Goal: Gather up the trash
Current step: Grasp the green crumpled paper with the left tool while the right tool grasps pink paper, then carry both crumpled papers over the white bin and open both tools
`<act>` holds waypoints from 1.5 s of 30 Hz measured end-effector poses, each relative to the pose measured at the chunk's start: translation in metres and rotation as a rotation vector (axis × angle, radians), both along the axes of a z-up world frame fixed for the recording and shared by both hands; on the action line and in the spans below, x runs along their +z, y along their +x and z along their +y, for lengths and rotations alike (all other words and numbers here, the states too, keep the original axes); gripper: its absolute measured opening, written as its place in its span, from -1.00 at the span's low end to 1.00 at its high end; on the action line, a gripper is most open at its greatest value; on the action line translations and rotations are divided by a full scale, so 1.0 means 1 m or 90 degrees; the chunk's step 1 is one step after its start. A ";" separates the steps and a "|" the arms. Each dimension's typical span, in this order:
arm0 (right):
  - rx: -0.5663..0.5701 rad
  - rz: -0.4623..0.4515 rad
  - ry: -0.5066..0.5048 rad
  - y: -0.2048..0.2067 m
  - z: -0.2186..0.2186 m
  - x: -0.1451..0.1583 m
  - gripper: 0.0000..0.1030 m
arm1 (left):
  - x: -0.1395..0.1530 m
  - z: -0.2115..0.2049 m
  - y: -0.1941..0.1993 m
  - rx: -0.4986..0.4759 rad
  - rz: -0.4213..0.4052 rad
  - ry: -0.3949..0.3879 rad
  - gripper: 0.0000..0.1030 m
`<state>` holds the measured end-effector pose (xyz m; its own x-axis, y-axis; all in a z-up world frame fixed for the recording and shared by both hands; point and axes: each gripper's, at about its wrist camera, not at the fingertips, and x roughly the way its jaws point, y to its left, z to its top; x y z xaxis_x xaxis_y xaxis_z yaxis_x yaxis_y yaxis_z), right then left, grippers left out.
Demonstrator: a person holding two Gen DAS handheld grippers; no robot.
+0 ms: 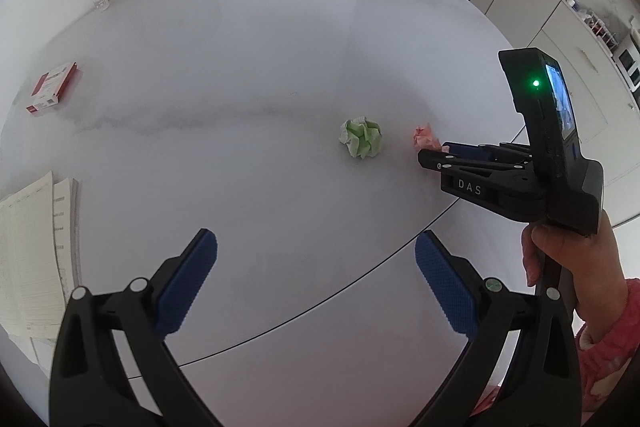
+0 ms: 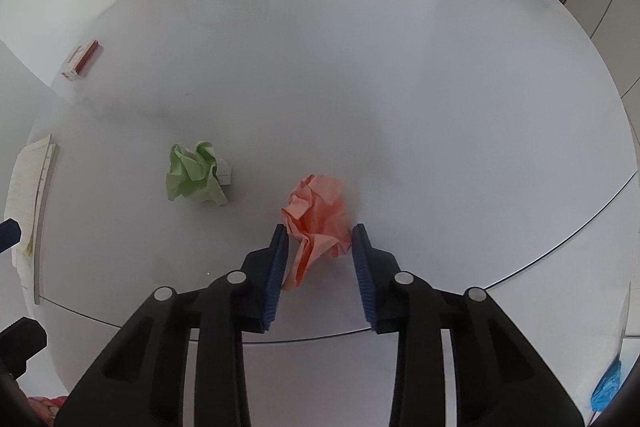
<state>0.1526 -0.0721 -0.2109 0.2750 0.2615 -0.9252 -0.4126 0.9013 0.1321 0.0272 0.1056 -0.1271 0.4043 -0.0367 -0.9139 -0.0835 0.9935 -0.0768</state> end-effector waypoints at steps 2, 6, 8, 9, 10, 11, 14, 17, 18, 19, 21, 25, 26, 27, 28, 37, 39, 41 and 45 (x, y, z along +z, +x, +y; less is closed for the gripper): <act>-0.006 0.002 0.006 0.000 -0.005 0.001 -0.45 | -0.001 -0.004 0.003 -0.008 -0.004 0.001 0.85; -0.020 -0.002 0.023 -0.004 -0.017 0.009 -0.46 | -0.002 -0.010 0.015 -0.015 -0.008 -0.009 0.85; -0.030 -0.005 0.035 -0.008 -0.027 0.017 -0.46 | -0.004 -0.014 0.025 -0.017 -0.012 -0.016 0.85; -0.034 -0.007 0.039 -0.011 -0.030 0.021 -0.46 | -0.006 -0.017 0.032 -0.017 -0.012 -0.017 0.85; -0.038 -0.010 0.046 -0.014 -0.035 0.026 -0.46 | -0.008 -0.020 0.038 -0.017 -0.013 -0.017 0.84; -0.042 -0.013 0.053 -0.017 -0.041 0.030 -0.45 | -0.010 -0.022 0.044 -0.016 -0.014 -0.017 0.83; -0.051 -0.020 0.067 -0.030 -0.061 0.041 -0.45 | -0.022 -0.034 0.067 -0.014 -0.008 -0.008 0.73; -0.060 -0.025 0.072 -0.042 -0.079 0.049 -0.45 | -0.034 -0.041 0.085 -0.002 0.004 -0.005 0.61; -0.064 -0.024 0.074 -0.045 -0.083 0.049 -0.45 | -0.039 -0.044 0.091 0.005 0.011 -0.003 0.56; -0.070 -0.022 0.077 -0.049 -0.089 0.050 -0.45 | -0.043 -0.045 0.095 0.011 0.016 -0.004 0.50; -0.079 -0.018 0.079 -0.051 -0.091 0.049 -0.45 | -0.052 -0.049 0.103 0.020 0.026 0.002 0.39; -0.097 -0.009 0.082 -0.055 -0.098 0.045 -0.44 | -0.061 -0.057 0.110 0.032 0.033 0.006 0.16; -0.100 -0.007 0.083 -0.056 -0.099 0.044 -0.44 | -0.062 -0.058 0.112 0.032 0.033 0.007 0.14; -0.104 -0.005 0.084 -0.056 -0.101 0.043 -0.44 | -0.062 -0.060 0.112 0.030 0.033 0.010 0.07; -0.106 -0.004 0.085 -0.056 -0.103 0.043 -0.44 | -0.063 -0.061 0.113 0.027 0.034 0.012 0.00; -0.110 -0.003 0.092 -0.053 -0.097 0.044 -0.44 | -0.069 -0.074 0.106 0.028 0.049 0.012 -0.34; -0.110 -0.004 0.094 -0.053 -0.095 0.044 -0.44 | -0.068 -0.077 0.105 0.024 0.048 0.012 -0.36; -0.110 -0.004 0.094 -0.057 -0.100 0.044 -0.44 | -0.068 -0.075 0.104 0.025 0.047 0.008 -0.37; -0.110 -0.007 0.094 -0.059 -0.105 0.046 -0.44 | -0.060 -0.071 0.102 0.019 0.038 -0.004 -0.38</act>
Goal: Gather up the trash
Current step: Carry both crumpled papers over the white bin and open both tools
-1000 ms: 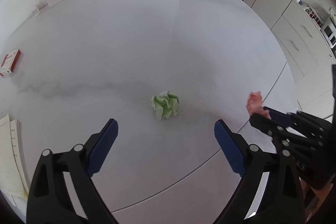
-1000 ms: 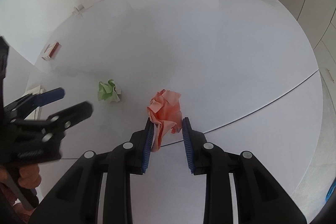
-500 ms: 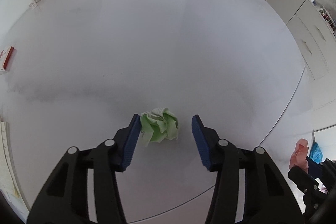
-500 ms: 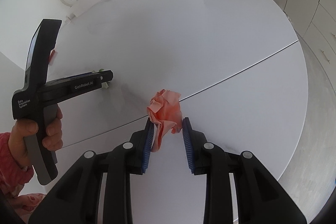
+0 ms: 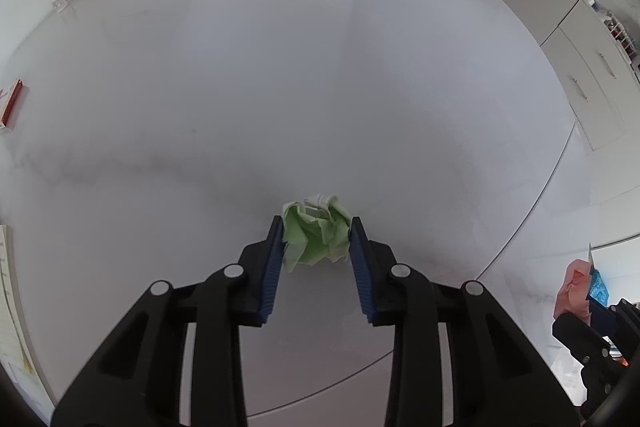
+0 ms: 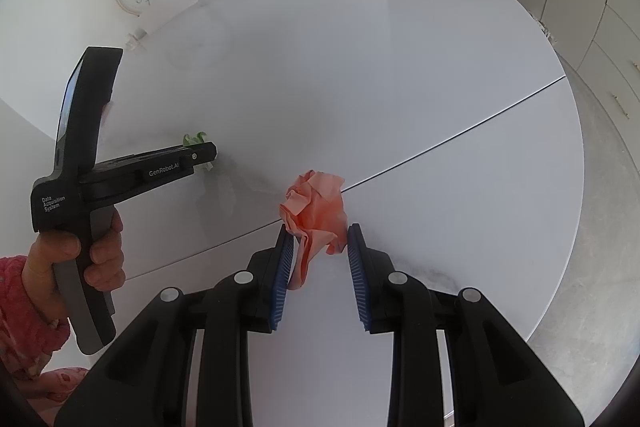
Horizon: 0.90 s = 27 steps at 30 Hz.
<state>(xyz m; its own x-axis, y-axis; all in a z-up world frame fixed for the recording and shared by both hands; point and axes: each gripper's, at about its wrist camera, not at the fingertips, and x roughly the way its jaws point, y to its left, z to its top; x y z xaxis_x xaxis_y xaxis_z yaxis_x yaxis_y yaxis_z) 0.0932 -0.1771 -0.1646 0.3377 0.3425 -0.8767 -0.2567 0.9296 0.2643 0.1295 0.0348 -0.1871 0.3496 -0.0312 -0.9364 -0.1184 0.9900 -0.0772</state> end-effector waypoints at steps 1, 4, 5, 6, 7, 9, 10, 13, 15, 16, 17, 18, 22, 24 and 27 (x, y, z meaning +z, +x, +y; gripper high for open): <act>0.000 -0.001 0.000 0.000 -0.001 0.000 -0.44 | 0.002 0.007 -0.008 -0.003 -0.003 -0.001 -0.38; -0.003 -0.007 0.002 -0.002 -0.002 0.002 -0.44 | 0.015 0.008 -0.020 -0.015 -0.015 0.002 -0.38; -0.005 -0.010 0.005 -0.003 -0.003 0.004 -0.44 | 0.019 0.006 -0.026 -0.019 -0.018 0.004 -0.38; -0.005 -0.013 0.006 -0.005 -0.004 0.005 -0.44 | 0.025 0.004 -0.032 -0.027 -0.024 0.006 -0.38; -0.007 -0.016 0.007 -0.007 -0.005 0.007 -0.44 | 0.030 0.002 -0.037 -0.034 -0.027 0.007 -0.38; -0.010 -0.023 0.007 -0.014 -0.008 0.012 -0.44 | 0.041 -0.002 -0.045 -0.052 -0.035 0.011 -0.38; -0.012 -0.026 0.007 -0.017 -0.010 0.013 -0.44 | 0.046 -0.006 -0.053 -0.060 -0.040 0.011 -0.38; -0.020 -0.036 0.007 -0.034 -0.017 0.021 -0.44 | 0.062 -0.019 -0.078 -0.094 -0.053 0.002 -0.38; -0.030 -0.041 0.006 -0.048 -0.024 0.026 -0.44 | 0.073 -0.029 -0.094 -0.118 -0.063 -0.001 -0.38; -0.035 -0.043 0.005 -0.055 -0.027 0.029 -0.44 | 0.079 -0.036 -0.101 -0.132 -0.067 -0.003 -0.38; -0.041 -0.044 0.005 -0.063 -0.031 0.031 -0.44 | 0.084 -0.042 -0.108 -0.147 -0.071 -0.008 -0.38; -0.050 -0.044 0.005 -0.072 -0.035 0.032 -0.44 | 0.090 -0.050 -0.119 -0.167 -0.075 -0.012 -0.38; -0.089 -0.044 0.005 -0.104 -0.055 0.034 -0.44 | 0.105 -0.079 -0.144 -0.231 -0.084 -0.032 -0.37; -0.110 -0.040 0.003 -0.119 -0.066 0.033 -0.44 | 0.110 -0.093 -0.155 -0.265 -0.086 -0.042 -0.37; -0.144 -0.034 -0.001 -0.141 -0.081 0.031 -0.44 | 0.113 -0.116 -0.169 -0.312 -0.084 -0.054 -0.37</act>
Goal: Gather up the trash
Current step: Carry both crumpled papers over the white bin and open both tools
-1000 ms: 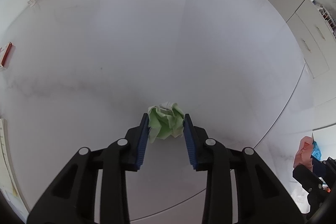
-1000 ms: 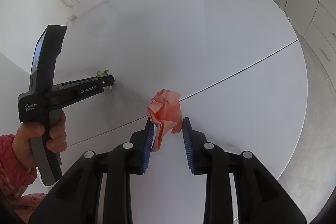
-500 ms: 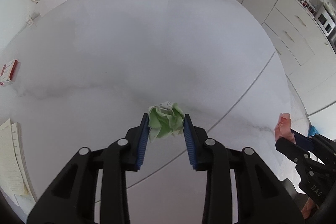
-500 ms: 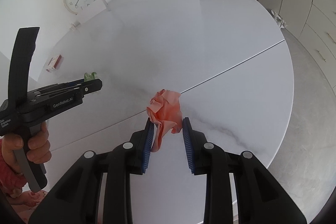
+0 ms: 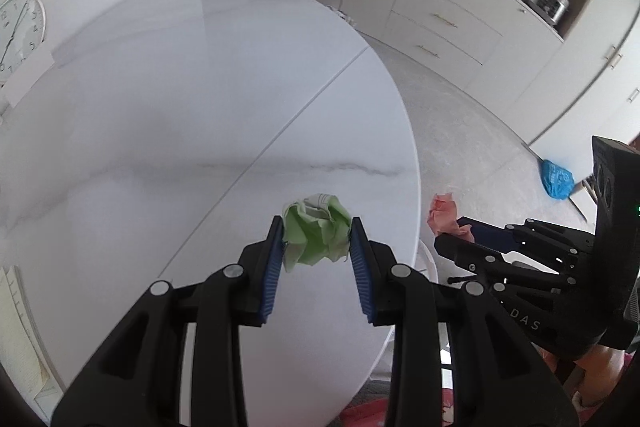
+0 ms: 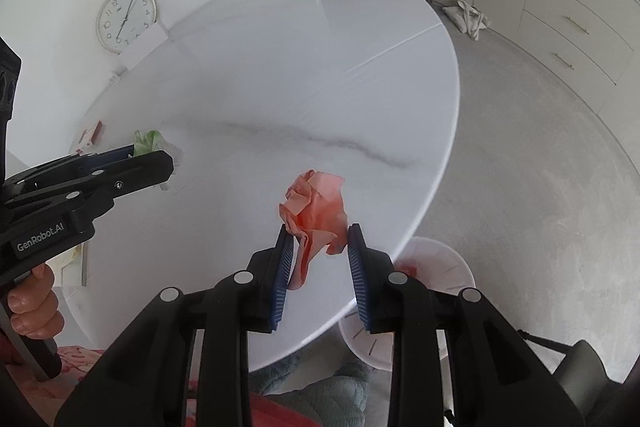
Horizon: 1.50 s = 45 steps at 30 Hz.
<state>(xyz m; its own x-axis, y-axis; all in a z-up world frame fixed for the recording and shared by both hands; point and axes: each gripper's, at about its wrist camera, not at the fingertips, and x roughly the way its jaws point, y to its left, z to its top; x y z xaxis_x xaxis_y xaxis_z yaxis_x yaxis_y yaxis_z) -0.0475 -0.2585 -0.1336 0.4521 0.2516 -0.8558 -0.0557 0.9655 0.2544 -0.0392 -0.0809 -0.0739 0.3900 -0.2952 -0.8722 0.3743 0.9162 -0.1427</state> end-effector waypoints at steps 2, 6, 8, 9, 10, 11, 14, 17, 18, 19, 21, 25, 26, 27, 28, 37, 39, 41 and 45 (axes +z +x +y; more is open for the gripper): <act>-0.023 0.004 -0.001 -0.012 -0.011 -0.002 -0.44 | -0.001 -0.012 -0.003 -0.024 0.003 -0.002 -0.37; -0.072 0.012 0.002 -0.033 -0.035 -0.005 -0.43 | 0.000 -0.036 -0.018 -0.068 0.004 -0.002 -0.37; -0.089 0.017 0.003 -0.039 -0.044 -0.007 -0.43 | 0.001 -0.045 -0.026 -0.081 0.002 -0.001 -0.37; -0.097 0.020 0.002 -0.042 -0.048 -0.009 -0.43 | 0.000 -0.045 -0.034 -0.085 0.001 -0.002 -0.37; -0.104 0.023 0.002 -0.044 -0.053 -0.012 -0.42 | 0.001 -0.048 -0.037 -0.089 0.000 -0.001 -0.37; -0.110 0.026 0.002 -0.046 -0.056 -0.014 -0.42 | 0.001 -0.050 -0.039 -0.091 0.000 -0.001 -0.37; -0.122 0.040 -0.003 -0.048 -0.065 -0.026 -0.41 | 0.000 -0.056 -0.040 -0.093 -0.001 0.002 -0.37; -0.129 0.063 -0.005 -0.045 -0.070 -0.044 -0.41 | 0.000 -0.059 -0.042 -0.094 -0.002 0.006 -0.37; -0.128 0.073 -0.007 -0.043 -0.071 -0.052 -0.41 | 0.000 -0.059 -0.043 -0.094 -0.003 0.007 -0.37; -0.129 0.084 -0.007 -0.042 -0.072 -0.061 -0.41 | 0.000 -0.059 -0.043 -0.095 -0.004 0.009 -0.37; -0.128 0.100 -0.007 -0.038 -0.073 -0.076 -0.41 | 0.000 -0.061 -0.044 -0.094 -0.005 0.013 -0.37; -0.133 0.133 -0.004 -0.036 -0.077 -0.102 0.02 | -0.001 -0.065 -0.046 -0.094 -0.005 0.021 -0.37; -0.138 0.139 -0.007 -0.035 -0.077 -0.107 0.32 | -0.001 -0.066 -0.046 -0.094 -0.005 0.022 -0.37; -0.145 0.144 -0.015 -0.035 -0.077 -0.111 0.44 | -0.001 -0.068 -0.047 -0.093 -0.005 0.024 -0.37; -0.149 0.146 -0.022 -0.035 -0.078 -0.113 0.47 | -0.001 -0.069 -0.048 -0.094 -0.006 0.026 -0.37; -0.209 0.145 -0.018 -0.046 -0.104 -0.102 0.77 | -0.004 -0.082 -0.049 -0.111 -0.004 0.033 -0.37; -0.226 0.141 -0.015 -0.052 -0.108 -0.099 0.81 | -0.005 -0.086 -0.049 -0.119 -0.004 0.033 -0.37; -0.243 0.135 -0.008 -0.058 -0.115 -0.091 0.82 | -0.008 -0.091 -0.049 -0.130 -0.001 0.034 -0.37; -0.278 0.120 -0.004 -0.068 -0.133 -0.077 0.88 | -0.016 -0.110 -0.051 -0.164 0.010 0.044 -0.37</act>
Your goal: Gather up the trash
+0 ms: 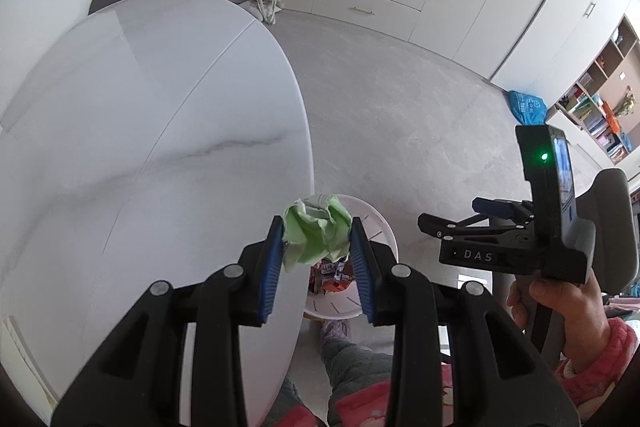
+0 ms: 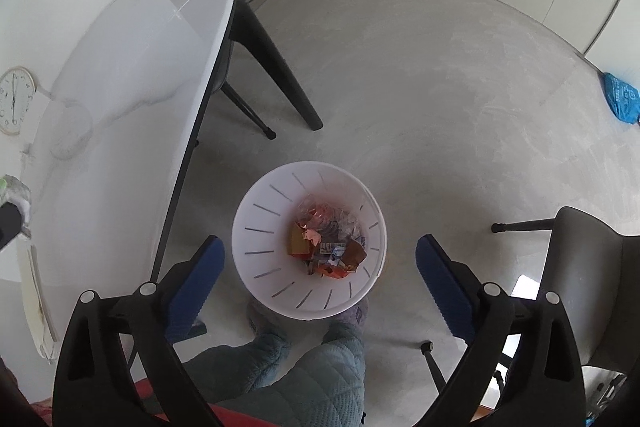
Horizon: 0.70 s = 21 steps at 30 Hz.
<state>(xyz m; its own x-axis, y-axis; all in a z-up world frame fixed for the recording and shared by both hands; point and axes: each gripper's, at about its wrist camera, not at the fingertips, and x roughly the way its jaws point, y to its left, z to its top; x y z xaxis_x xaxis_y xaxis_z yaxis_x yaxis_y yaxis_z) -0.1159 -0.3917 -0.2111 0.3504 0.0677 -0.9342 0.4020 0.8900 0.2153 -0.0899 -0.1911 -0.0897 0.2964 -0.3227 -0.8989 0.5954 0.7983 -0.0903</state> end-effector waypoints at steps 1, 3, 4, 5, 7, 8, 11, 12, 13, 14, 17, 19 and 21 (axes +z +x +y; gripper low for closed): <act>-0.010 -0.004 -0.001 -0.004 -0.006 0.004 0.88 | -0.004 -0.007 0.000 -0.012 0.004 0.005 -0.37; -0.023 -0.011 0.000 -0.010 -0.015 0.009 0.88 | -0.015 -0.021 -0.001 -0.033 0.018 0.015 -0.37; -0.030 -0.014 0.000 -0.014 -0.020 0.011 0.88 | -0.022 -0.030 -0.001 -0.044 0.030 0.021 -0.37; -0.038 -0.016 -0.003 -0.018 -0.026 0.013 0.88 | -0.030 -0.036 0.000 -0.052 0.041 0.027 -0.37; -0.048 -0.016 -0.005 -0.025 -0.036 0.016 0.88 | -0.050 -0.053 -0.001 -0.067 0.072 0.042 -0.37; -0.054 -0.015 -0.005 -0.029 -0.041 0.016 0.88 | -0.057 -0.058 0.000 -0.071 0.084 0.048 -0.37; -0.070 -0.004 -0.007 -0.040 -0.054 0.012 0.88 | -0.085 -0.076 -0.002 -0.084 0.139 0.061 -0.12; -0.076 0.001 -0.004 -0.044 -0.059 0.010 0.88 | -0.091 -0.080 -0.003 -0.085 0.149 0.066 0.09; -0.082 0.007 -0.002 -0.048 -0.064 0.007 0.88 | -0.097 -0.083 -0.004 -0.088 0.156 0.071 0.19; -0.087 0.013 0.000 -0.051 -0.068 0.004 0.88 | -0.101 -0.086 -0.006 -0.094 0.163 0.075 0.23; -0.097 0.023 0.010 -0.055 -0.075 -0.004 0.88 | -0.106 -0.094 -0.010 -0.102 0.167 0.087 0.49; -0.099 0.024 0.017 -0.056 -0.078 -0.006 0.88 | -0.106 -0.096 -0.014 -0.103 0.162 0.086 0.61; -0.096 0.023 0.017 -0.054 -0.077 -0.006 0.88 | -0.102 -0.092 -0.015 -0.100 0.152 0.086 0.70</act>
